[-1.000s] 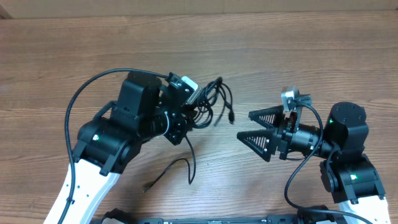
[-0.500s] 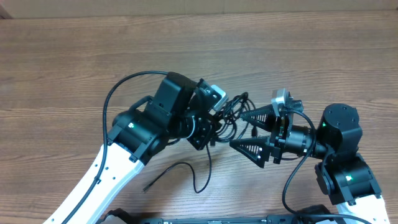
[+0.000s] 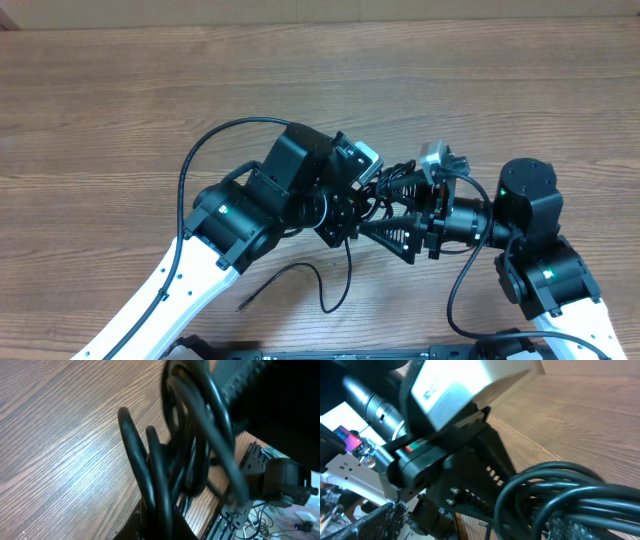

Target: Untangle cables

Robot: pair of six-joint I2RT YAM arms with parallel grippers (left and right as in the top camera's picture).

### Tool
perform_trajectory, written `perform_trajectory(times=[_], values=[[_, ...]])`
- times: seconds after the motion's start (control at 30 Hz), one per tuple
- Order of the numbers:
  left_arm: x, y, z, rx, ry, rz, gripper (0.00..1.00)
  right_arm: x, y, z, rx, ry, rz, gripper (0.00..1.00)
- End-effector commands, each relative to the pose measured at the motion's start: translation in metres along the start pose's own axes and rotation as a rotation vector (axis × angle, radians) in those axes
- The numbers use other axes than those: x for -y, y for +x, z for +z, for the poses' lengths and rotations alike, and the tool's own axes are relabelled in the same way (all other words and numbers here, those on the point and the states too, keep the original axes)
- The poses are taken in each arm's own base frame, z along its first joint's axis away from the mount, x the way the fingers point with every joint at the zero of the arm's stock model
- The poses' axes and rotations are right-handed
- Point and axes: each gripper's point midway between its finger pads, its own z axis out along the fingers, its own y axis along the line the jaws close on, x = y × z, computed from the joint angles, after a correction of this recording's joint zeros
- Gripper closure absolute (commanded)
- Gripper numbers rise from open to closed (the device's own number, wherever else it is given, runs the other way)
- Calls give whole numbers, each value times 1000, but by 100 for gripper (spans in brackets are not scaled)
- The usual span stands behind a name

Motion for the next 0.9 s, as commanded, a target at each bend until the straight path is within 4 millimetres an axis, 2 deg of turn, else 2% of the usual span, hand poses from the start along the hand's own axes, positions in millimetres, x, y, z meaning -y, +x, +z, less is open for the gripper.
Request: perform_trajectory(times=[0.0,0.27,0.33,0.53,0.67,0.77,0.87], values=[[-4,-19,-7,71,-19,-46,96,-20,3,5,-29,-80,-22,11],[-7,-27,-9,104,-25,-40,96,-19,9,6,-50,-79,7,12],[-2,-28,-9,108,2,-22,96,-19,10,6,-54,-76,10,11],[29,-26,-14,111,169,165,96,-12,11,6,-52,-36,11,12],[41,-25,-21,131,221,285,96,-3,15,6,-62,14,33,12],[45,-24,-28,149,220,372,96,7,24,5,-85,66,45,12],[37,-27,-33,167,151,387,96,3,26,5,-95,42,54,12]])
